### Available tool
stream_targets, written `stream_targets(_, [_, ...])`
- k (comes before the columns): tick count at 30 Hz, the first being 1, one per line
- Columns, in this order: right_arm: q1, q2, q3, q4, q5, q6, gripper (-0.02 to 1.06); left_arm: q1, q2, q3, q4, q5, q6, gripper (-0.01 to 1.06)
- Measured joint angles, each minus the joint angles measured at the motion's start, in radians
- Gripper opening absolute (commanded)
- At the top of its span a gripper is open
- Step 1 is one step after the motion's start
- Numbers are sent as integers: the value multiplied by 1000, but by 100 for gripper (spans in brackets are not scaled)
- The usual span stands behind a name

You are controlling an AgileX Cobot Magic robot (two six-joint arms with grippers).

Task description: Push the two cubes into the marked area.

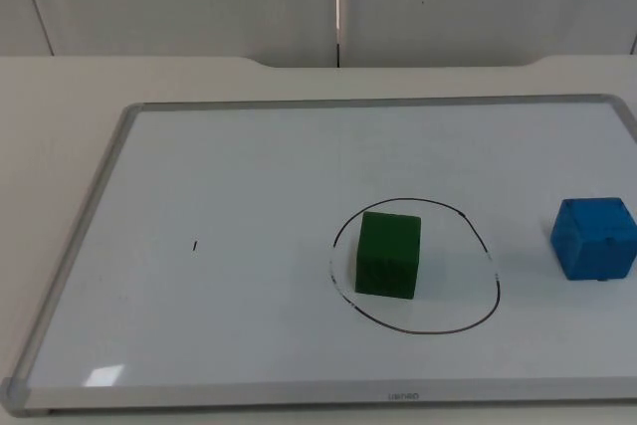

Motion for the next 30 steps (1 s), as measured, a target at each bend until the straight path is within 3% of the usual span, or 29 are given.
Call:
stream_targets(6, [0,0,0,0,0,0,105,0,-128,67,16,0,-59,0])
stream_targets(11, [0,0,0,0,0,0,105,0,-259,101,152,13,-204,0])
stream_targets(13, [0,0,0,0,0,0,105,0,-305,102,261,58,-272,0])
stream_targets(16, [0,0,0,0,0,0,105,0,-366,102,529,153,-499,0])
stream_targets(17, [0,0,0,0,0,0,105,0,-366,102,529,153,-499,0])
stream_targets(19, [0,0,0,0,0,0,105,0,-404,102,736,227,-719,0])
stream_targets(21, [0,0,0,0,0,0,105,0,-446,103,896,309,-863,0])
stream_targets(22, [0,0,0,0,0,0,105,0,-446,103,896,309,-863,0])
stream_targets(26, [0,0,0,0,0,0,105,0,-541,103,1089,437,-1023,0])
stream_targets(30, [0,0,0,0,0,0,105,0,-617,103,1129,522,-1065,0])
